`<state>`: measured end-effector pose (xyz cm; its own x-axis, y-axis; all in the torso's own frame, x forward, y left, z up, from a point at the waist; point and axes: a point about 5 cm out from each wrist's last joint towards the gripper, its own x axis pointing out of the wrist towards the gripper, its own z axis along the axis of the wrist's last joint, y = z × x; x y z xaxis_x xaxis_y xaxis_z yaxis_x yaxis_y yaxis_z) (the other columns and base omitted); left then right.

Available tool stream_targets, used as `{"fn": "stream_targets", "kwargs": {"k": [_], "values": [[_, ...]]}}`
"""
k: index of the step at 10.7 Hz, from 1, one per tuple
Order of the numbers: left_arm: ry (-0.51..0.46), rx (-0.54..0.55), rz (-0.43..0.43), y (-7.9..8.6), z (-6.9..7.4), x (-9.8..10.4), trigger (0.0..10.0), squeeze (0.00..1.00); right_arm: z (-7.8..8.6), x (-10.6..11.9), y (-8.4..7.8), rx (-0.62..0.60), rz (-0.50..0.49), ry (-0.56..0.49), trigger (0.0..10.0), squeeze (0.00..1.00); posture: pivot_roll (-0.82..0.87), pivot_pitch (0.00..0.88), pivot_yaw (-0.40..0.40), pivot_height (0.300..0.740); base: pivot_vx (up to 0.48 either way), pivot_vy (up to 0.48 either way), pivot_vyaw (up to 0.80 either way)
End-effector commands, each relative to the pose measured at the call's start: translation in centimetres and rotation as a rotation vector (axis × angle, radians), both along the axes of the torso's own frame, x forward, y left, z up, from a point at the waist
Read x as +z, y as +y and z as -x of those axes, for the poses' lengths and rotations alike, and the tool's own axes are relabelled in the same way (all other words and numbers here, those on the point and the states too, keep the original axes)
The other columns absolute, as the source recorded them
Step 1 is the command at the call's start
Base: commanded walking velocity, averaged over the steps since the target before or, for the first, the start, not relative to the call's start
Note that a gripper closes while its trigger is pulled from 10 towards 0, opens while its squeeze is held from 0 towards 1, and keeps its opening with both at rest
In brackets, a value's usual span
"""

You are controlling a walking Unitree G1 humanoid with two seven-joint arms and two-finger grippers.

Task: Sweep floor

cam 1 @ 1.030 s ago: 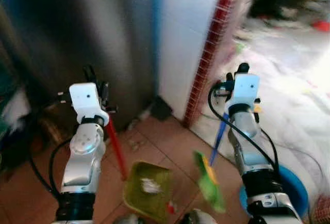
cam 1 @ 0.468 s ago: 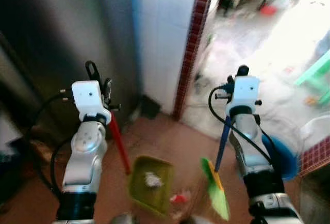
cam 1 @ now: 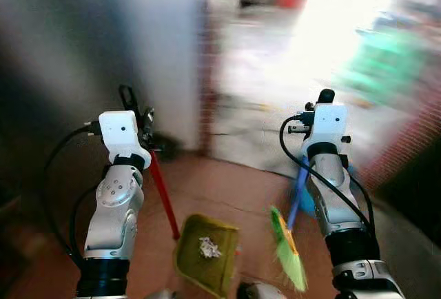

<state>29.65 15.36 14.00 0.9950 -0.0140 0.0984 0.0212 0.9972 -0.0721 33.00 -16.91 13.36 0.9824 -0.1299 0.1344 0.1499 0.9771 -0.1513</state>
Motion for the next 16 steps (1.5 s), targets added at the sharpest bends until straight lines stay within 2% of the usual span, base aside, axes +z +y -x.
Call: {"fn": "stream_targets", "kwargs": {"k": [1, 5, 9, 11, 16], "values": [[-0.054, -0.027, 0.02, -0.53, -0.14, 1.32, 10.0, 0.0, -0.04, 0.68, -0.65, -0.023, 0.025, -0.024, 10.0, 0.0, -0.06, 0.0, -0.002, 0.74, 0.0, 0.0, -0.8], [-0.042, -0.027, 0.036, -0.44, -0.05, 1.15, 10.0, 0.0, 0.07, 0.33, -0.73, -0.026, 0.028, -0.003, 10.0, 0.0, -0.06, 0.0, -0.003, 0.74, 0.0, 0.0, -0.76], [-0.034, -0.02, 0.051, -0.3, -0.06, 1.02, 10.0, 0.0, 0.14, 0.12, -0.75, -0.022, 0.028, 0.006, 10.0, 0.0, -0.07, 0.0, -0.004, 0.74, 0.0, 0.0, 0.0], [-0.037, -0.02, 0.068, -0.14, -0.05, 1.05, 10.0, 0.0, 0.15, 0.03, -0.8, -0.025, 0.028, 0.014, 10.0, 0.0, -0.07, 0.0, -0.006, 0.74, 0.0, 0.0, -0.73], [-0.037, -0.034, 0.072, -0.38, 0.05, 1.01, 10.0, 0.0, 0.07, 0.01, -0.68, -0.017, 0.035, 0.02, 10.0, 0.0, -0.07, 0.0, -0.009, 0.74, 0.339, 0.0, -0.56]]}}
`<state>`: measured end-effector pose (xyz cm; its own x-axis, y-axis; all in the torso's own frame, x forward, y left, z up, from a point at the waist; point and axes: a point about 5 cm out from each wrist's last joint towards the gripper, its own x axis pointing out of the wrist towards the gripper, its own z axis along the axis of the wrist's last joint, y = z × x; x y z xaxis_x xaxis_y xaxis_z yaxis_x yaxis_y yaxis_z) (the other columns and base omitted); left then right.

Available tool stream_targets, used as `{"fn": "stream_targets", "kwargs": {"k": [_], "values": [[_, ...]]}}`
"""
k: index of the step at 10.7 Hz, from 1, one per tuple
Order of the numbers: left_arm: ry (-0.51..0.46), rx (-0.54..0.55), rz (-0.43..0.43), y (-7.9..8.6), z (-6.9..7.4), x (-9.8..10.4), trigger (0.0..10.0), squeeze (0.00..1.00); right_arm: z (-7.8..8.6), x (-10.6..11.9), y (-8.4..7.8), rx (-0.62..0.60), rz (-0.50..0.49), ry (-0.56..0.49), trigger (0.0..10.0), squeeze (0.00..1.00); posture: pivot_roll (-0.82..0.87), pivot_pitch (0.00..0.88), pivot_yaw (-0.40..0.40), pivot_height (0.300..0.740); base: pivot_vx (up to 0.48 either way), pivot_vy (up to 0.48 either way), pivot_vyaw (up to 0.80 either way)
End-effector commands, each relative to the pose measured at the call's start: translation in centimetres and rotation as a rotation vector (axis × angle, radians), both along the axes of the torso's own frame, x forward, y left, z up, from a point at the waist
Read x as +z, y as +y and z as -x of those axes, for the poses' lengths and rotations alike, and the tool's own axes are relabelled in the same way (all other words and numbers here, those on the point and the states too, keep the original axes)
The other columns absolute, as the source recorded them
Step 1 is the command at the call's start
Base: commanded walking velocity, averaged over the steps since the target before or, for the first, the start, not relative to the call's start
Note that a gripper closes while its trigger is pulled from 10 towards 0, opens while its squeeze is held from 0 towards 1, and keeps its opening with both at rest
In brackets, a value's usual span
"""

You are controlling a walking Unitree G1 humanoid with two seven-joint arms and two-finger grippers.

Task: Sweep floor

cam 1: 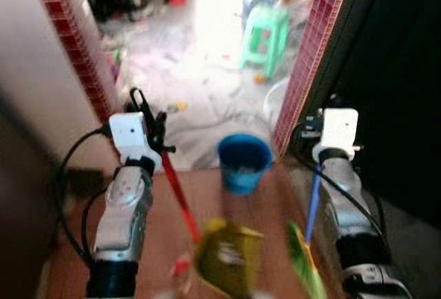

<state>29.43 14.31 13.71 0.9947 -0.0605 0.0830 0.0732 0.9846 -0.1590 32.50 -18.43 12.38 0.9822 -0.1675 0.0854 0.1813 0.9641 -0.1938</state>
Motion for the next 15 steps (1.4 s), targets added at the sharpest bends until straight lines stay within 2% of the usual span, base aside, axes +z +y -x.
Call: {"fn": "stream_targets", "kwargs": {"k": [1, 3, 5, 9, 10, 13, 14, 15], "values": [[-0.055, 0.023, -0.011, 0.7, -0.2, 1.3, 10.0, 0.0, -0.5, 1.0, 0.9, 0.027, 0.001, -0.034, 10.0, 0.0, -0.07, 0.0, -0.01, 0.74, 0.36, 0.0, 0.0], [-0.051, 0.027, -0.008, 0.7, -0.2, 1.2, 10.0, 0.0, -0.5, 0.9, 0.9, 0.029, 0.005, -0.028, 10.0, 0.0, -0.07, 0.0, -0.011, 0.74, 0.338, 0.0, 0.0], [-0.021, 0.038, 0.05, 0.8, -0.2, 0.7, 10.0, 0.0, -0.5, 0.8, 0.8, 0.029, 0.012, -0.022, 10.0, 0.0, -0.07, 0.0, -0.012, 0.74, 0.0, 0.0, 0.0], [0.068, 0.146, 0.23, 3.1, -0.2, -1.5, 10.0, 0.0, -0.5, 0.7, 0.2, 0.025, 0.031, -0.01, 10.0, 0.0, -0.08, 0.0, -0.018, 0.74, 0.0, 0.0, 0.0], [0.085, 0.195, 0.308, 4.1, -0.3, -2.1, 10.0, 0.0, -0.5, 0.7, 0.0, 0.025, 0.042, -0.007, 10.0, 0.0, -0.09, 0.0, -0.025, 0.74, 0.0, 0.0, 0.0], [0.076, 0.274, 0.477, 5.7, -0.9, -2.3, 10.0, 0.0, -0.5, 0.7, -0.4, 0.039, 0.068, 0.001, 10.0, 0.0, -0.1, 0.0, -0.038, 0.74, 0.0, 0.0, 0.0], [0.066, 0.277, 0.467, 5.7, -0.9, -2.1, 10.0, 0.0, -0.5, 0.7, -0.4, 0.041, 0.074, 0.002, 10.0, 0.0, -0.1, 0.0, -0.04, 0.74, 0.0, 0.0, 0.0], [0.033, 0.274, 0.413, 5.5, -1.1, -1.2, 10.0, 0.0, -0.4, 0.5, -0.7, 0.044, 0.085, 0.007, 10.0, 0.0, -0.1, 0.0, -0.042, 0.74, 0.0, 0.0, 0.0]]}}
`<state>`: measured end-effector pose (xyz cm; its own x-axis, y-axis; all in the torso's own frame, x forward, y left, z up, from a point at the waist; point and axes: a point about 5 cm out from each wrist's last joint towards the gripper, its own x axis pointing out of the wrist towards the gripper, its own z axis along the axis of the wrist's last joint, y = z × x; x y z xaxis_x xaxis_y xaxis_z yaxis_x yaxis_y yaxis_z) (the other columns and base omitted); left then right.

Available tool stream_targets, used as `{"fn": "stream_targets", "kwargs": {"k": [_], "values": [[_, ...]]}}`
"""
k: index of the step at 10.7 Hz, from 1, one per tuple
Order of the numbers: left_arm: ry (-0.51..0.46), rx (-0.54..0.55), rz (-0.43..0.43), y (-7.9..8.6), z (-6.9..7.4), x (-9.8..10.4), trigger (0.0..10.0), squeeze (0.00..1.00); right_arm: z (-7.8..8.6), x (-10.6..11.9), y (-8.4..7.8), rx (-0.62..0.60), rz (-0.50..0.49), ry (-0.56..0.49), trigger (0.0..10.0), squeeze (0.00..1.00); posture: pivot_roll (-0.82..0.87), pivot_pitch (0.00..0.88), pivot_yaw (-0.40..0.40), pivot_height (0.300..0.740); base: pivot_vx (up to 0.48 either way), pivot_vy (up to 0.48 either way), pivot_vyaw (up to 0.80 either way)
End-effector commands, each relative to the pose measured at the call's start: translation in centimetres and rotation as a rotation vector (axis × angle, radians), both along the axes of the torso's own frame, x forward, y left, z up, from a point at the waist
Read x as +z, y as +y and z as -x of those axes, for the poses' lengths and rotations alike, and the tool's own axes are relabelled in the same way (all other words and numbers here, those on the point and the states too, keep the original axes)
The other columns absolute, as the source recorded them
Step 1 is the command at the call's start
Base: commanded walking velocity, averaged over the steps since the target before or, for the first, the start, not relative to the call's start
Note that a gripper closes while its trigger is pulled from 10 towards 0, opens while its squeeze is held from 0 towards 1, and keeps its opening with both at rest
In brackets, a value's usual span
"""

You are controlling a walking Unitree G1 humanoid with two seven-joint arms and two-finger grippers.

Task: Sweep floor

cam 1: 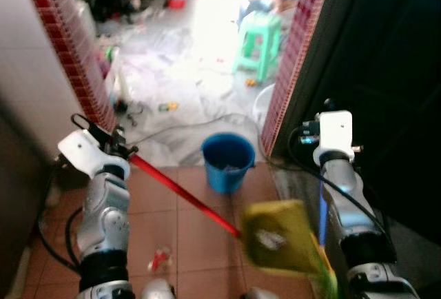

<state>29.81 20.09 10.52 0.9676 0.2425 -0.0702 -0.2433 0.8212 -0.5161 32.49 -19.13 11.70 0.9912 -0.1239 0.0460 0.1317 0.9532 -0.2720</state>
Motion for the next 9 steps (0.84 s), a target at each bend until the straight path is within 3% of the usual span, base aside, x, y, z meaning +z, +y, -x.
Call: {"fn": "stream_targets", "kwargs": {"k": [1, 3, 5, 7, 9], "values": [[-0.115, -0.011, -0.004, -0.6, -0.8, 2.8, 10.0, 0.0, -0.2, 0.9, -0.2, 0.006, 0.019, -0.038, 10.0, 0.0, -0.1, 0.0, -0.041, 0.74, 0.0, 0.0, 0.0], [-0.202, 0.034, -0.008, -0.6, -1.2, 6.0, 10.0, 0.0, -0.1, 0.3, -0.4, 0.028, 0.087, -0.023, 10.0, 0.0, -0.09, 0.0, -0.055, 0.74, 0.0, 0.0, 0.0], [-0.248, 0.07, -0.259, 0.2, -0.8, 8.4, 10.0, 0.0, 0.3, -0.5, -1.3, 0.048, 0.173, 0.013, 10.0, 0.0, -0.09, 0.0, -0.053, 0.74, 0.0, 0.0, 0.0], [-0.266, 0.1, -0.346, 1.2, 0.2, 9.6, 10.0, 0.0, 0.4, -0.4, -1.0, 0.045, 0.164, 0.009, 10.0, 0.0, -0.08, 0.0, -0.041, 0.74, 0.0, 0.0, 0.0], [-0.316, 0.154, -0.372, 2.0, 0.3, 11.6, 10.0, 0.0, 0.4, -1.0, -0.3, 0.051, 0.141, 0.013, 10.0, 0.0, -0.06, 0.0, -0.045, 0.74, 0.0, 0.0, 0.0]]}}
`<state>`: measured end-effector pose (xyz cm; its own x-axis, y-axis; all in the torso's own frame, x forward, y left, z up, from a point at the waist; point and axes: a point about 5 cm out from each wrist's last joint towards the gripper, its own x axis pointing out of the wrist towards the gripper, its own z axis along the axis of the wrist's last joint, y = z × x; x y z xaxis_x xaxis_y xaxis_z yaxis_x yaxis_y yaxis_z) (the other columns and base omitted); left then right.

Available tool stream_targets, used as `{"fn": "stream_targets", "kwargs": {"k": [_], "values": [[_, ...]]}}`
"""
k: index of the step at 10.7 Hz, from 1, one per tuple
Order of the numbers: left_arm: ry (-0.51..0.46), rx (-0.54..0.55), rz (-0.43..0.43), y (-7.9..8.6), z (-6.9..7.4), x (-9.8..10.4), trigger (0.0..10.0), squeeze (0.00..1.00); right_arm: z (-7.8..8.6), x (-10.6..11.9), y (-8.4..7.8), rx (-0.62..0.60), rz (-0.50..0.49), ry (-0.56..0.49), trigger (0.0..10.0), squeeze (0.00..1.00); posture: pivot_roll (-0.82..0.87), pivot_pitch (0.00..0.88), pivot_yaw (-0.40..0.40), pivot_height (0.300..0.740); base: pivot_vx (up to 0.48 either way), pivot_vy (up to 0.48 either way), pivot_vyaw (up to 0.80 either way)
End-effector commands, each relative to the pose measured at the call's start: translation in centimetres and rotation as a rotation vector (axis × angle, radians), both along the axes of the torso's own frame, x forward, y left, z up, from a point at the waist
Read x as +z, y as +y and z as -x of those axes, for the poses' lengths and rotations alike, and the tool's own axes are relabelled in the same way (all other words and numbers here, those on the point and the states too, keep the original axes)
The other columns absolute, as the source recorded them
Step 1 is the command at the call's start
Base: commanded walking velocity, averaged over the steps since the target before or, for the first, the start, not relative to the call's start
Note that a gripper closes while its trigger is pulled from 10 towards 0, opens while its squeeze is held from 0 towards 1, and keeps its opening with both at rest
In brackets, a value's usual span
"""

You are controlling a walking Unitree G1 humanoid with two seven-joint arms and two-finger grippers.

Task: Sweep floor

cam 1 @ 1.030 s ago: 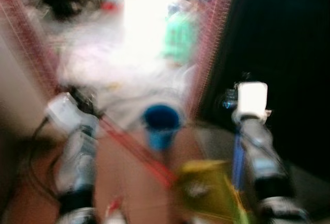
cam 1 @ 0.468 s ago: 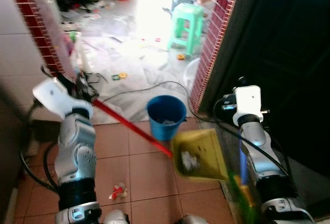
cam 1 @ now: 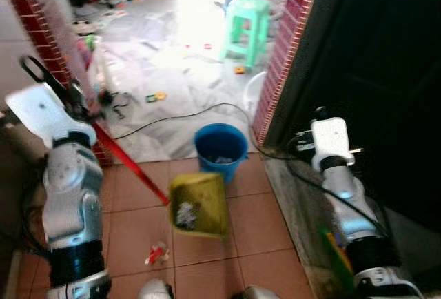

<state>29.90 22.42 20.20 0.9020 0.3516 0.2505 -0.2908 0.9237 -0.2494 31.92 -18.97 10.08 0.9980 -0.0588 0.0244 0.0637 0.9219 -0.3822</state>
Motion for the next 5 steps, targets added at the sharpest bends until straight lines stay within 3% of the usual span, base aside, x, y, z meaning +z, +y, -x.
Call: {"fn": "stream_targets", "kwargs": {"k": [1, 3, 5], "values": [[-0.133, -0.001, -0.012, -0.2, -0.1, 3.3, 10.0, 0.0, -0.2, 0.3, -0.1, 0.004, 0.021, -0.014, 10.0, 0.0, -0.05, 0.0, -0.049, 0.74, 0.0, 0.0, 0.0], [-0.222, 0.017, -0.025, 0.5, -1.3, 6.7, 10.0, 0.0, -0.2, 0.1, 0.1, 0.016, -0.001, -0.019, 10.0, 0.0, -0.05, 0.0, -0.024, 0.74, 0.0, 0.0, 0.0], [-0.245, 0.02, -0.052, 1.1, -1.9, 7.5, 10.0, 0.0, 0.1, -0.7, 0.5, 0.019, -0.029, -0.002, 10.0, 0.0, -0.04, 0.0, -0.011, 0.74, 0.0, 0.0, 0.0]]}}
